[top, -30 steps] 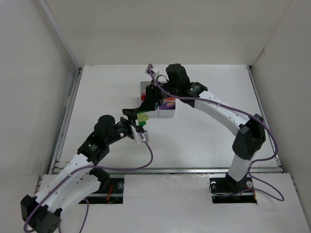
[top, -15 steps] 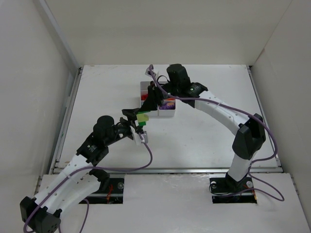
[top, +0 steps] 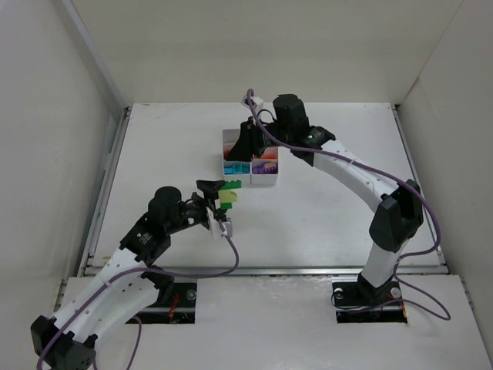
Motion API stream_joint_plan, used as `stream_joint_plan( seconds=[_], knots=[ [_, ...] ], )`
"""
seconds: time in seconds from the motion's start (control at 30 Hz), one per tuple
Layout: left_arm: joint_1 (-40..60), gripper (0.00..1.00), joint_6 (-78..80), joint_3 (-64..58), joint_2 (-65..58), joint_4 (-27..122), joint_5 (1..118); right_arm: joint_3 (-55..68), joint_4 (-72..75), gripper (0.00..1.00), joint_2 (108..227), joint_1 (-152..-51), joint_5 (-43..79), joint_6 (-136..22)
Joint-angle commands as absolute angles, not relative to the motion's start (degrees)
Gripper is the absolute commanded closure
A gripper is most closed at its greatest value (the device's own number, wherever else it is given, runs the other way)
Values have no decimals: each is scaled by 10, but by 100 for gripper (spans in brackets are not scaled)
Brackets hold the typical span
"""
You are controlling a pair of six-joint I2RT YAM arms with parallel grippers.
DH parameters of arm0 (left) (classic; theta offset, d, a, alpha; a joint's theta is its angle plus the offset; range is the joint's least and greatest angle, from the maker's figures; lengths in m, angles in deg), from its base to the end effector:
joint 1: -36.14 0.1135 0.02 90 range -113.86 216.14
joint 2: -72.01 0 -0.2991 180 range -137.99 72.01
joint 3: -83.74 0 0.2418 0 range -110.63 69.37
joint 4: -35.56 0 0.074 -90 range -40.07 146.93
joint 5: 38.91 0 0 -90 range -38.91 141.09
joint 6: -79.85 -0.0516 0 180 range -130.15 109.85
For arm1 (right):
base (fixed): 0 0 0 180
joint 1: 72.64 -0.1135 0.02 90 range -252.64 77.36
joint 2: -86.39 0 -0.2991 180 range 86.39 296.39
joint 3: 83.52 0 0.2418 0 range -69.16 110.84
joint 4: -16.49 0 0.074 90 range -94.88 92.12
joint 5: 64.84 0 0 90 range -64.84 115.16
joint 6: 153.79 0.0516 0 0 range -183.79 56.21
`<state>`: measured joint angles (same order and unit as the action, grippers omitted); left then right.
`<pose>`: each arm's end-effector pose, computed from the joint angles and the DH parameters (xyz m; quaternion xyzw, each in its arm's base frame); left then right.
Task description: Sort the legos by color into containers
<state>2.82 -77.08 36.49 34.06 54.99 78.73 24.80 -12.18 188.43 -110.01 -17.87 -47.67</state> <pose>0.1043 -0.0972 0.3155 0.6697 0.3597 0.0049 0.6497 0.3172 0.2866 0.3899 -0.3431 0.7222 0.5051 0.3251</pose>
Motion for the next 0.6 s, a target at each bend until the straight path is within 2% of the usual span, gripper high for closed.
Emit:
stream_joint_plan(
  seconds=[0.0, 0.13, 0.33, 0.5, 0.57],
  knots=[
    [27, 100, -782, 376, 359, 560, 819, 282, -75, 100, 1867, -1094, -125, -459],
    [27, 100, -776, 382, 359, 565, 794, 282, -85, 100, 1879, -1094, -66, -452],
    [27, 100, -615, 392, 354, 535, 696, 380, -204, 100, 1969, -1094, 154, -476],
    [27, 100, -526, 398, 348, 529, 645, 563, -334, 100, 2113, -1094, 180, -511],
    [27, 100, -501, 398, 343, 524, 618, 573, -334, 100, 2131, -1094, 199, -517]
  ],
)
